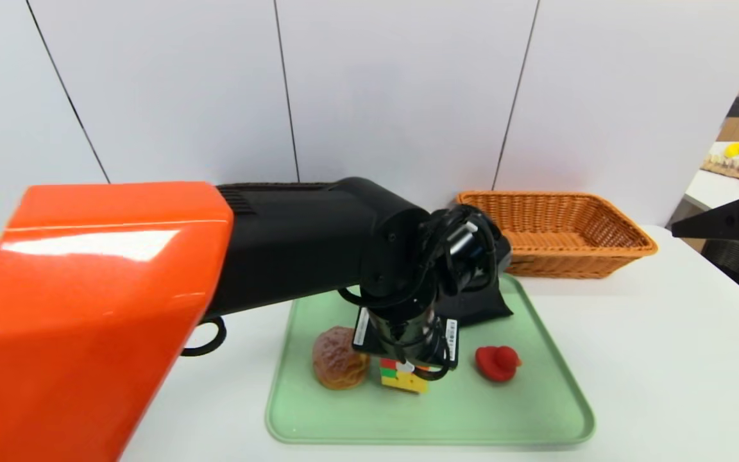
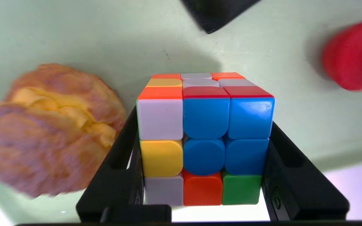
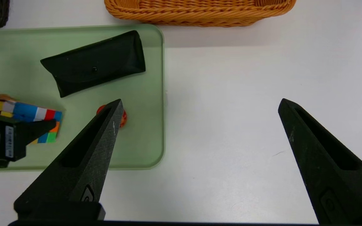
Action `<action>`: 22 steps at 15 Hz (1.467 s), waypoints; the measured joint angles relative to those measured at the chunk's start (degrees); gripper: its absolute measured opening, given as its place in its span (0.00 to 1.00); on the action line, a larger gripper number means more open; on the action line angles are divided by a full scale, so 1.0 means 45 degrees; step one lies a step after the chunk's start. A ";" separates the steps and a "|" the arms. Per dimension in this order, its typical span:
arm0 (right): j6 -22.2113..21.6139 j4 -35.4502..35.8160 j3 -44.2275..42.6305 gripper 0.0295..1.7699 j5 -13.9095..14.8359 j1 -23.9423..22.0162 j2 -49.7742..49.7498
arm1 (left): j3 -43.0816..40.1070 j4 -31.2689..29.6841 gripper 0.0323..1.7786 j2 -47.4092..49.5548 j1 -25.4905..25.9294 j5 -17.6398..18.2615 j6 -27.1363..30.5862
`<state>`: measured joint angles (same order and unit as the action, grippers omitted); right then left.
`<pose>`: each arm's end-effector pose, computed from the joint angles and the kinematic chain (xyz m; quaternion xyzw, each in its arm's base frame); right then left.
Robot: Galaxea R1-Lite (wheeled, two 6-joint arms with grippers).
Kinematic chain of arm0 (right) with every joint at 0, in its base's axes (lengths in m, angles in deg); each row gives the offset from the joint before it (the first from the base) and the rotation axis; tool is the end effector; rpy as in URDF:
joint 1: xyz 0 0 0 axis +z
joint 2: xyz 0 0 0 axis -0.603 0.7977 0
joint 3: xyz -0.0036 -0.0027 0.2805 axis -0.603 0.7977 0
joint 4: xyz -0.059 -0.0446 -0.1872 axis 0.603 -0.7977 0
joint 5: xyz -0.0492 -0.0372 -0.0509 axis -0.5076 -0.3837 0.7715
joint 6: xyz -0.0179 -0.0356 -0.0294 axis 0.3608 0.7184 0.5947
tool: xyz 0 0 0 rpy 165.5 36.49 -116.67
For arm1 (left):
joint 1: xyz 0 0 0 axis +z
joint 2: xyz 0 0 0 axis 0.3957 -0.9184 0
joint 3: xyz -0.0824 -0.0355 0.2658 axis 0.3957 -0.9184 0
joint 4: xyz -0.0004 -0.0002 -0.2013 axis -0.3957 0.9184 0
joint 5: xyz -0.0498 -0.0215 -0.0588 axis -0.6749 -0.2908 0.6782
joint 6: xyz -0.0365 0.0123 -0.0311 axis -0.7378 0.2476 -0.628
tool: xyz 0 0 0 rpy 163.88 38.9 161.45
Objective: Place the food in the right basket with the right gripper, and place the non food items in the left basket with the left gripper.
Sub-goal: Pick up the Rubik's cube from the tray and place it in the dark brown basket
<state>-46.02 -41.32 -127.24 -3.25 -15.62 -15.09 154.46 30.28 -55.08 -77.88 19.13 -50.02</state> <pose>0.1857 0.0570 0.2917 0.0124 0.3197 -0.0103 0.9474 0.2533 -0.3381 0.1431 0.0251 0.5147 -0.1529 0.8433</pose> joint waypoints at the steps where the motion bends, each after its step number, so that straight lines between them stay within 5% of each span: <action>1: -0.0008 -0.0003 0.0000 0.96 0.0000 -0.0014 -0.0008 | 0.0008 -0.0079 0.54 0.0366 -0.0043 -0.0092 0.0431; 6: -0.0062 0.0035 -0.0008 0.96 -0.0014 -0.0087 -0.0046 | 0.0019 -0.1904 0.54 0.2435 0.0414 -0.1617 0.3389; 11: -0.0068 0.0046 -0.0014 0.96 -0.0024 -0.0087 -0.0154 | 0.0019 -0.5334 0.54 0.3153 0.3191 -0.1826 0.6033; 16: -0.0106 0.0046 -0.0043 0.96 -0.0024 -0.0106 -0.0236 | 0.0005 -0.6139 0.54 0.2609 0.6228 -0.1262 0.6464; 22: -0.0106 -0.0014 0.0079 0.96 -0.0024 -0.0106 -0.0731 | 0.0000 -0.6112 0.54 0.1075 0.7826 -0.1029 0.6309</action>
<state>-46.50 -41.38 -126.89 -3.36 -16.09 -18.38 154.46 2.78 -50.24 -42.66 14.50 -21.62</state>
